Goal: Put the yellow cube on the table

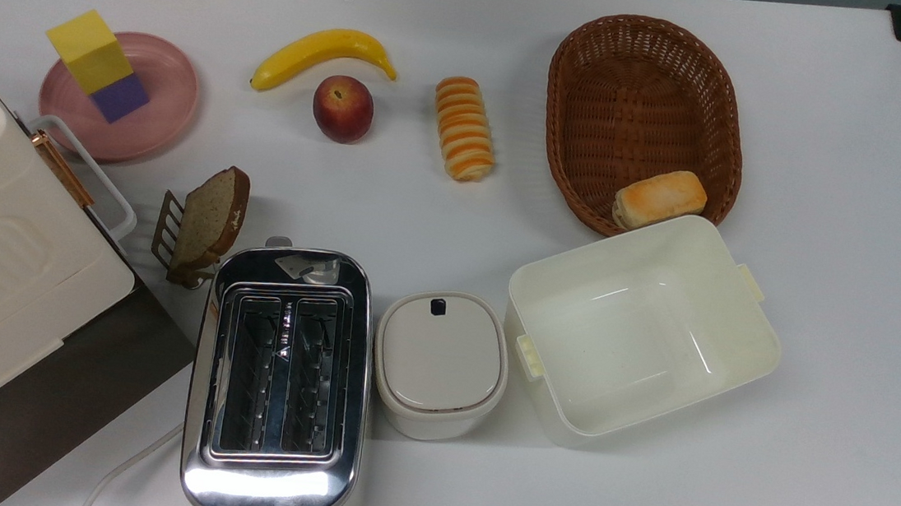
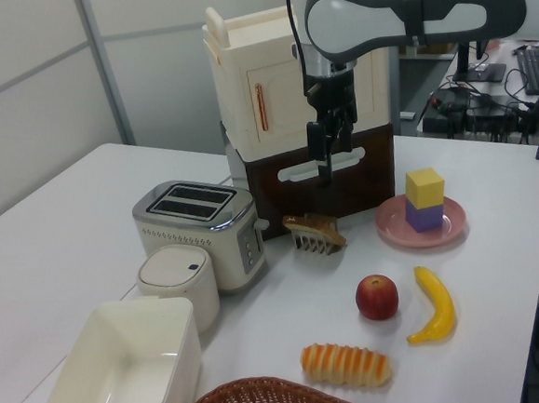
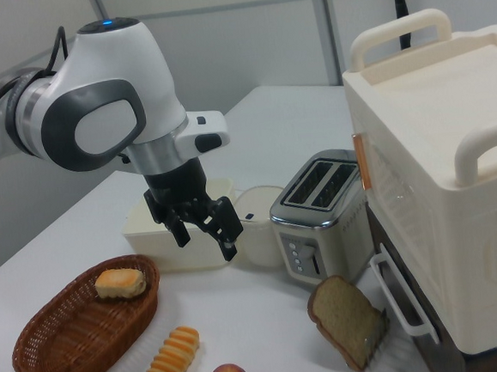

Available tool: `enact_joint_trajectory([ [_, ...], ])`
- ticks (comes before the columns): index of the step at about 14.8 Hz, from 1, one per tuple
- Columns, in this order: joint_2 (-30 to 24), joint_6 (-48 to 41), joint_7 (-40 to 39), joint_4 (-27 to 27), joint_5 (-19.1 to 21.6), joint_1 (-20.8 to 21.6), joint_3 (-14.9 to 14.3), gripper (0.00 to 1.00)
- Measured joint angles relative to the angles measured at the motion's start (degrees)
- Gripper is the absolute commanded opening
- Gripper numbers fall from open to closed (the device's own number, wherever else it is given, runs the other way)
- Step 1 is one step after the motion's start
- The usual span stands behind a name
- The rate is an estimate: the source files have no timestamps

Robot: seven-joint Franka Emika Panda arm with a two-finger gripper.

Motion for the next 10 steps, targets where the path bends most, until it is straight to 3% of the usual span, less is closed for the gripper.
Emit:
enact_joint_trajectory([
  [10, -0.02, 0.00, -0.98, 0.00, 0.00, -0.07, 0.21, 1.00],
])
